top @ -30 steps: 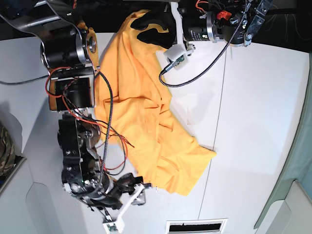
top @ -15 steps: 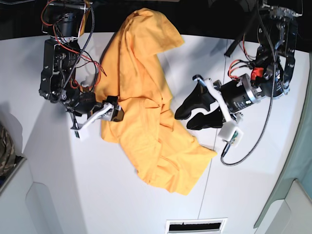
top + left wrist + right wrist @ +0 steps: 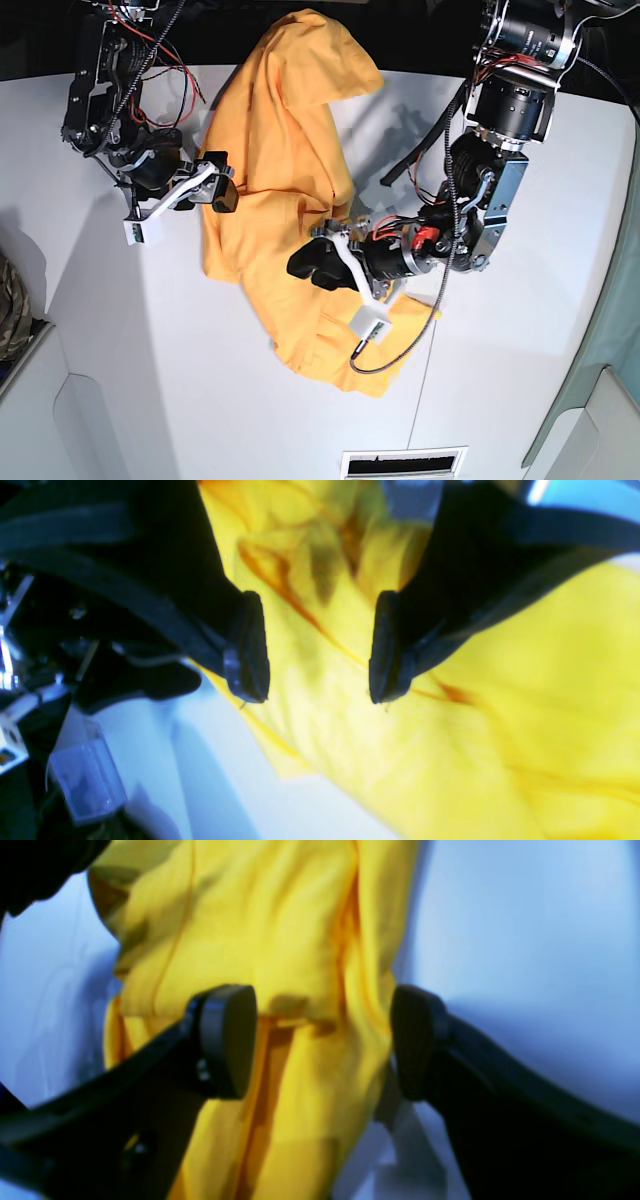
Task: Layout the t-shirt on the table in an organized manner, then fold the t-shirt properly
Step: 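Grasp the shirt hem with the left gripper while the right holds, then lift and stretch the shirt between both grippers, pulling apart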
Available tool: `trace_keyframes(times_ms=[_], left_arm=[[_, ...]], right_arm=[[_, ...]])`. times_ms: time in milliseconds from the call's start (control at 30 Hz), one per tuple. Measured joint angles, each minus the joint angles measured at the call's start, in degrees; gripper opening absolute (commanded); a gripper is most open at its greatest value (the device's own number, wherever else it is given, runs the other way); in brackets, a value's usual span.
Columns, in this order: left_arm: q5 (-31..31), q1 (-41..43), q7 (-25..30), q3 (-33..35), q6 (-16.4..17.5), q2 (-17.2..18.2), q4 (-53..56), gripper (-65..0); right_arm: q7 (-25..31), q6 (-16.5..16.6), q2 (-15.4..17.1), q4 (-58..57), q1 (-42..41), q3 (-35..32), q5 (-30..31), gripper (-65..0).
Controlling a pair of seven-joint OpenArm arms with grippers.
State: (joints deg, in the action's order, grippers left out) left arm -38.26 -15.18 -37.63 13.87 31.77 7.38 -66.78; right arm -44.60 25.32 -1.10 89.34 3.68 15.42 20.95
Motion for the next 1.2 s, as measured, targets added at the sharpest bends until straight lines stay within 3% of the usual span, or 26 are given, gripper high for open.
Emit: trace_keyframes(times_ms=[367,467,567,633,733,767,900,1033,1200], left_arm=[[2.54,0.2,1.46,0.92,-0.02,-0.72,4.74,-30.0],[-0.24,0.2,0.76,3.85,3.08,-0.61,4.76,-30.0],[-0.31,0.13,1.05,8.02,3.45,-0.74,4.76,-30.1],[-0.17,0.09,1.07,9.6,3.45,-0.74,4.76,-36.1],[0.9,0.09,1.4,10.01,3.61,-0.72,4.76,-60.6],[1.01,0.09,1.51,9.68,3.61,-0.7,4.76,-65.0],[-0.39,-0.31,1.36,6.71,3.63,-0.72,4.35,-65.0],[-3.34,-0.74,-3.78,1.07,3.85,-0.55,-2.47,-65.0],[-6.43,-0.68,-7.85,-0.44,4.42,2.95,-11.26,-65.0]], right_arm=[[0.0,0.0,-0.02,0.02,-0.04,-0.02,-0.85,-23.5],[0.24,0.0,0.0,0.0,-0.04,0.0,-0.87,-23.5],[0.37,0.0,-0.02,0.0,-0.04,-0.02,-0.85,-23.5],[0.39,0.0,-0.02,0.02,-0.04,-0.02,-0.85,-23.5],[0.37,0.0,-0.02,0.0,-0.04,-0.02,-0.87,-23.5],[0.37,0.0,-0.02,0.0,-0.04,-0.02,-0.87,-23.5],[0.35,0.0,-0.02,0.02,-0.04,-0.02,-0.87,-23.5],[0.37,-0.07,-0.02,0.02,0.28,0.81,-1.25,-23.5],[0.85,-0.07,-0.02,0.02,2.23,1.29,-1.33,-23.5]])
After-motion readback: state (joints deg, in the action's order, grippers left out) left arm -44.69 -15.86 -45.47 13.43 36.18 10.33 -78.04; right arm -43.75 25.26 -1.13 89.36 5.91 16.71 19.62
